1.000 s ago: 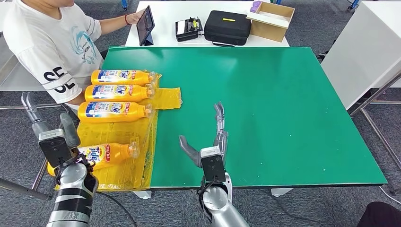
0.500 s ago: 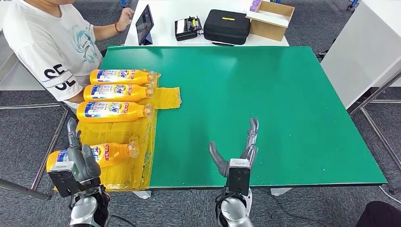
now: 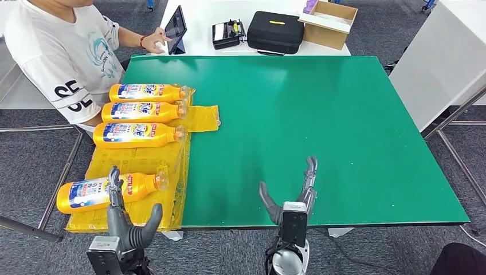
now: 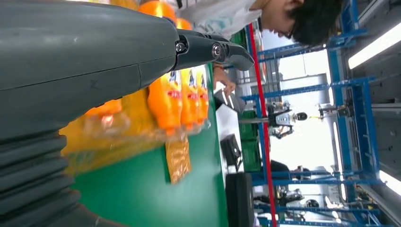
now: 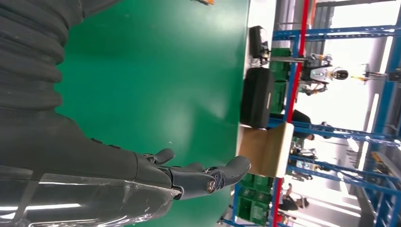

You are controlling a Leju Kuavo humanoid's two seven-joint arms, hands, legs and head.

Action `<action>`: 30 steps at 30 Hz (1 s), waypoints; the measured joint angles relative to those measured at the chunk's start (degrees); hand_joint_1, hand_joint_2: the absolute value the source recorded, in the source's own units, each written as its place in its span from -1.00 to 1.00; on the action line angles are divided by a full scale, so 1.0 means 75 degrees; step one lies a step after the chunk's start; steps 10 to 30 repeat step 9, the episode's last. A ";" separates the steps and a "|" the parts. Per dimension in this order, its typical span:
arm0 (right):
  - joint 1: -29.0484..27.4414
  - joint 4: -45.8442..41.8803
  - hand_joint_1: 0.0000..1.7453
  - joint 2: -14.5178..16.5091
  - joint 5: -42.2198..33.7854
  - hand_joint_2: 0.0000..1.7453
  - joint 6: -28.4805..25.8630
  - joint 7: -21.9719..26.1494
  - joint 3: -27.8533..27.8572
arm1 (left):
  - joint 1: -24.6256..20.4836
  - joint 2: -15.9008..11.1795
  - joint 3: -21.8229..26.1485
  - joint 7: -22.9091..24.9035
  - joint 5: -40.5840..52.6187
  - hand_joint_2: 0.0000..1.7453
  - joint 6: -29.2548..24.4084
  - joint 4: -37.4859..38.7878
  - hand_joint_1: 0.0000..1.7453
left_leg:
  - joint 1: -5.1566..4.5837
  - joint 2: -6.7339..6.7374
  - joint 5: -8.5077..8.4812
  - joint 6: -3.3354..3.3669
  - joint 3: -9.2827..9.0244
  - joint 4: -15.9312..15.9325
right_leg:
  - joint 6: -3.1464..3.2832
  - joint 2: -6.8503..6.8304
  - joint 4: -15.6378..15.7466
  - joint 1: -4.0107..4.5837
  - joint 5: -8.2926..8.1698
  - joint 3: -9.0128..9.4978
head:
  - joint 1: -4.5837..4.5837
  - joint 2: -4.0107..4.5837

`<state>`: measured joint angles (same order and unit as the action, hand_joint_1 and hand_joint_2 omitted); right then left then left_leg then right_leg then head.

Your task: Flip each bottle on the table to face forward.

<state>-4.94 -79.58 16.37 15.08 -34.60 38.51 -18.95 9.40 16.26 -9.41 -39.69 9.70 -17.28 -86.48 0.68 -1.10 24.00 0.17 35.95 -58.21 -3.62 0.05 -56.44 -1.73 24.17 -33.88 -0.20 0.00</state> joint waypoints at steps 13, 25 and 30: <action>-0.0057 0.0273 -1.00 0.0014 0.0239 1.00 -0.0052 0.0117 -0.0190 | 0.0389 0.0086 -0.0206 0.0200 -0.0382 1.00 -0.0303 -0.0064 -1.00 | 0.0003 0.0001 -0.0006 -0.0004 -0.0004 0.0002 | 0.0001 0.0000 -0.0001 0.0005 -0.0001 0.0001 | 0.0000 0.0000; -0.0057 0.0273 -1.00 0.0014 0.0239 1.00 -0.0052 0.0117 -0.0190 | 0.0389 0.0086 -0.0206 0.0200 -0.0382 1.00 -0.0303 -0.0064 -1.00 | 0.0003 0.0001 -0.0006 -0.0004 -0.0004 0.0002 | 0.0001 0.0000 -0.0001 0.0005 -0.0001 0.0001 | 0.0000 0.0000; -0.0057 0.0273 -1.00 0.0014 0.0239 1.00 -0.0052 0.0117 -0.0190 | 0.0389 0.0086 -0.0206 0.0200 -0.0382 1.00 -0.0303 -0.0064 -1.00 | 0.0003 0.0001 -0.0006 -0.0004 -0.0004 0.0002 | 0.0001 0.0000 -0.0001 0.0005 -0.0001 0.0001 | 0.0000 0.0000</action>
